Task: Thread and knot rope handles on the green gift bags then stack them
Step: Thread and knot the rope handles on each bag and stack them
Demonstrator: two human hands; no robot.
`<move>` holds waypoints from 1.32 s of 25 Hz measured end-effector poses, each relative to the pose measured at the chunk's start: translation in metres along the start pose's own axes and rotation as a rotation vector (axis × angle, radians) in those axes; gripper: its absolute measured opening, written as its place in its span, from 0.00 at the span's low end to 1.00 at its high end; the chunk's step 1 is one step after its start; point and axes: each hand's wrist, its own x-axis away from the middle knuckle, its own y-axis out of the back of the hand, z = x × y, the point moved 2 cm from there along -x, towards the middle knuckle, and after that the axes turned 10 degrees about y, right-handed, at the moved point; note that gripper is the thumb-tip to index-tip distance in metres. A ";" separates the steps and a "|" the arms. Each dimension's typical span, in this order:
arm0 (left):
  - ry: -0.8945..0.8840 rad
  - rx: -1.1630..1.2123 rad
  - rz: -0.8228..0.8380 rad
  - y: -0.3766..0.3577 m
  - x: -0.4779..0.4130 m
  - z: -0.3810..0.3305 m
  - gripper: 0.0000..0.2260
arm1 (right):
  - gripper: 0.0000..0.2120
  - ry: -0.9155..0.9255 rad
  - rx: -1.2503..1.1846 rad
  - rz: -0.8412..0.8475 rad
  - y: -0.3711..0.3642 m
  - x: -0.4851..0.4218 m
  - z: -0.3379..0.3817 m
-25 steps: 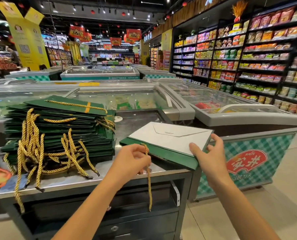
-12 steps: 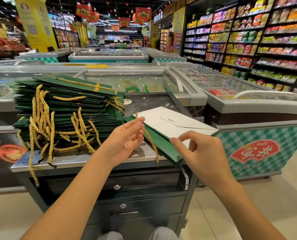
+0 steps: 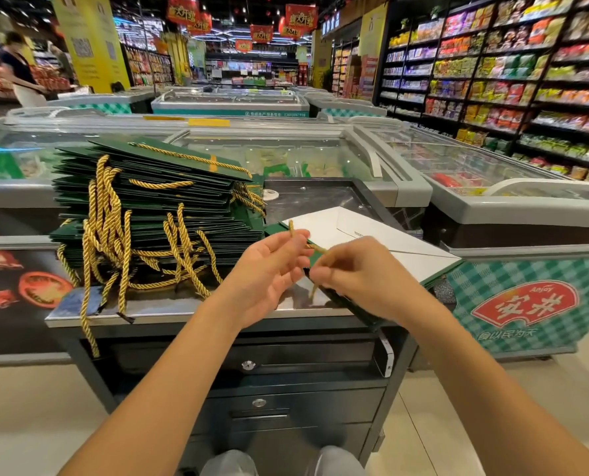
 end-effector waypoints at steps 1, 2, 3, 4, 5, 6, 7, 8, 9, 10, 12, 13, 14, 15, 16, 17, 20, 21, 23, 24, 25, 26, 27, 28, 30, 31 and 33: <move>-0.006 -0.180 -0.008 -0.002 0.002 0.002 0.18 | 0.06 -0.025 -0.113 -0.049 0.008 -0.001 -0.002; -0.009 -0.354 -0.006 -0.005 0.005 0.004 0.17 | 0.06 -0.053 -0.214 -0.093 0.015 -0.001 -0.004; -0.017 -0.491 -0.009 -0.008 0.007 0.006 0.15 | 0.06 -0.083 -0.286 -0.132 0.021 -0.001 -0.006; -0.032 -0.570 -0.024 -0.010 0.008 0.006 0.12 | 0.06 -0.108 -0.330 -0.165 0.025 0.000 -0.009; -0.049 -0.593 -0.043 -0.011 0.009 0.006 0.09 | 0.06 -0.126 -0.358 -0.188 0.027 -0.001 -0.012; -0.057 -0.594 -0.055 -0.012 0.010 0.006 0.07 | 0.06 -0.140 -0.382 -0.202 0.028 -0.001 -0.016; -0.056 -0.586 -0.060 -0.014 0.012 0.006 0.07 | 0.07 -0.154 -0.405 -0.209 0.029 -0.001 -0.018; -0.055 -0.582 -0.061 -0.014 0.012 0.006 0.07 | 0.07 -0.166 -0.420 -0.213 0.029 -0.001 -0.021; -0.055 -0.577 -0.059 -0.015 0.012 0.006 0.07 | 0.07 -0.175 -0.439 -0.213 0.029 0.000 -0.022; -0.057 -0.575 -0.056 -0.015 0.012 0.007 0.07 | 0.07 -0.178 -0.472 -0.204 0.028 0.001 -0.022; -0.081 -0.599 -0.061 -0.016 0.013 0.007 0.07 | 0.07 -0.159 -0.557 -0.146 0.026 0.004 -0.021; -0.097 -0.618 -0.067 -0.016 0.013 0.007 0.07 | 0.08 -0.141 -0.556 -0.109 0.025 0.006 -0.020; -0.109 -0.630 -0.069 -0.017 0.013 0.008 0.08 | 0.09 -0.124 -0.530 -0.081 0.024 0.008 -0.020; -0.117 -0.635 -0.072 -0.017 0.013 0.008 0.07 | 0.09 -0.112 -0.506 -0.066 0.023 0.009 -0.020; -0.120 -0.630 -0.077 -0.017 0.013 0.008 0.07 | 0.07 -0.103 -0.499 -0.064 0.024 0.009 -0.020; -0.116 -0.609 -0.084 -0.016 0.013 0.008 0.06 | 0.06 -0.099 -0.501 -0.075 0.024 0.008 -0.021; -0.143 -0.544 -0.156 -0.015 0.009 0.011 0.05 | 0.03 -0.099 -0.392 -0.134 0.029 0.004 -0.029; -0.187 -0.618 -0.224 -0.013 0.008 0.013 0.06 | 0.03 -0.100 -0.325 -0.145 0.031 0.002 -0.033; -0.304 -0.988 -0.389 -0.005 0.006 0.016 0.07 | 0.04 -0.137 -0.252 -0.133 0.030 0.003 -0.040; -0.332 -1.156 -0.436 -0.003 0.008 0.017 0.06 | 0.04 -0.160 -0.255 -0.120 0.029 0.005 -0.042; -0.330 -1.251 -0.453 0.000 0.010 0.017 0.05 | 0.05 -0.179 -0.274 -0.111 0.027 0.005 -0.043; -0.305 -1.300 -0.454 0.002 0.012 0.015 0.06 | 0.05 -0.193 -0.301 -0.102 0.026 0.006 -0.043; -0.277 -1.322 -0.444 0.004 0.013 0.014 0.08 | 0.05 -0.203 -0.333 -0.093 0.023 0.005 -0.043; -0.258 -1.342 -0.426 0.006 0.013 0.012 0.09 | 0.05 -0.209 -0.365 -0.086 0.021 0.005 -0.042; -0.253 -1.344 -0.382 0.008 0.014 0.009 0.10 | 0.04 -0.210 -0.395 -0.065 0.016 0.004 -0.038; -0.253 -1.308 -0.368 0.009 0.014 0.007 0.10 | 0.04 -0.214 -0.402 -0.051 0.014 0.004 -0.035; -0.250 -1.234 -0.372 0.013 0.015 0.005 0.09 | 0.05 -0.247 -0.442 -0.036 0.013 0.001 -0.030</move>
